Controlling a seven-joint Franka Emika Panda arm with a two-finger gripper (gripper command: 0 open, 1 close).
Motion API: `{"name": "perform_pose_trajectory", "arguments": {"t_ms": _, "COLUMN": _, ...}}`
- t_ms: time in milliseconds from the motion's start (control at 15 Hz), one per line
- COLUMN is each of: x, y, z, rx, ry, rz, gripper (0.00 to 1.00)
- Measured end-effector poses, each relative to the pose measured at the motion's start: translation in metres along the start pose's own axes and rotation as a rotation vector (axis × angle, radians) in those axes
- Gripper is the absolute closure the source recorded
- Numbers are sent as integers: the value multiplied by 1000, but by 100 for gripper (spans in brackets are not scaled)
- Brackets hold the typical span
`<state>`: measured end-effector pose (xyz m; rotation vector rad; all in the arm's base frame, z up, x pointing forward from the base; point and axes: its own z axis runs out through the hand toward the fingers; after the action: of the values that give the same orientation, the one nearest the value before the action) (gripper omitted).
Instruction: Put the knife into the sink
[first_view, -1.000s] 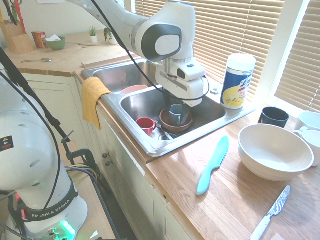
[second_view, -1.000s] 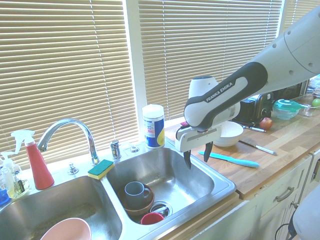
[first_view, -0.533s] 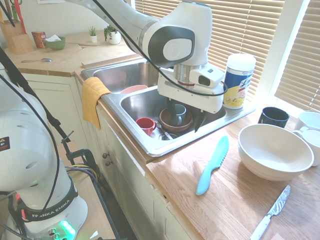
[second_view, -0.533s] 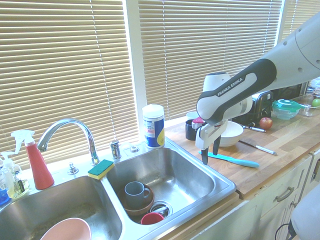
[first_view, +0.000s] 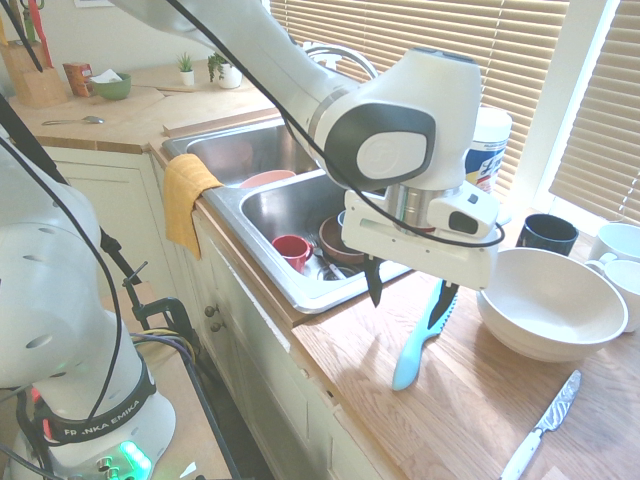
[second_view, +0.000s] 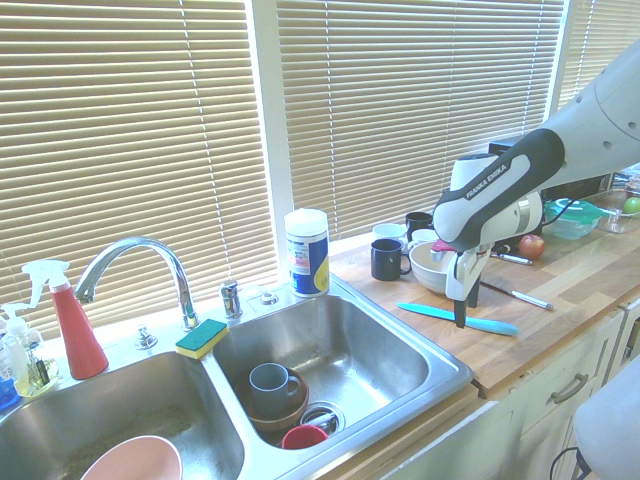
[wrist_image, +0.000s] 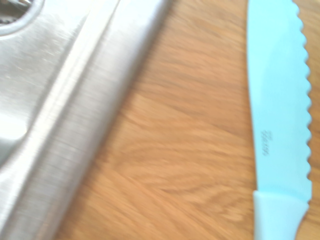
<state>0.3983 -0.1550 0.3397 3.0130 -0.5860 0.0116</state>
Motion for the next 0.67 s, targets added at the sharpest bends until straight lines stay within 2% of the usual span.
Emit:
{"name": "perform_pose_trajectory", "arguments": {"t_ms": 267, "x": 10, "y": 10, "z": 27, "rx": -23, "ry": -5, "rz": 3, "gripper": 0}}
{"name": "perform_pose_trajectory", "arguments": {"t_ms": 467, "x": 14, "y": 10, "z": 27, "rx": -24, "ry": 1, "rz": 3, "gripper": 0}}
{"name": "perform_pose_trajectory", "arguments": {"t_ms": 533, "x": 14, "y": 10, "z": 27, "rx": -23, "ry": 0, "rz": 3, "gripper": 100}}
{"name": "perform_pose_trajectory", "arguments": {"t_ms": 667, "x": 14, "y": 10, "z": 27, "rx": -15, "ry": -1, "rz": 9, "gripper": 100}}
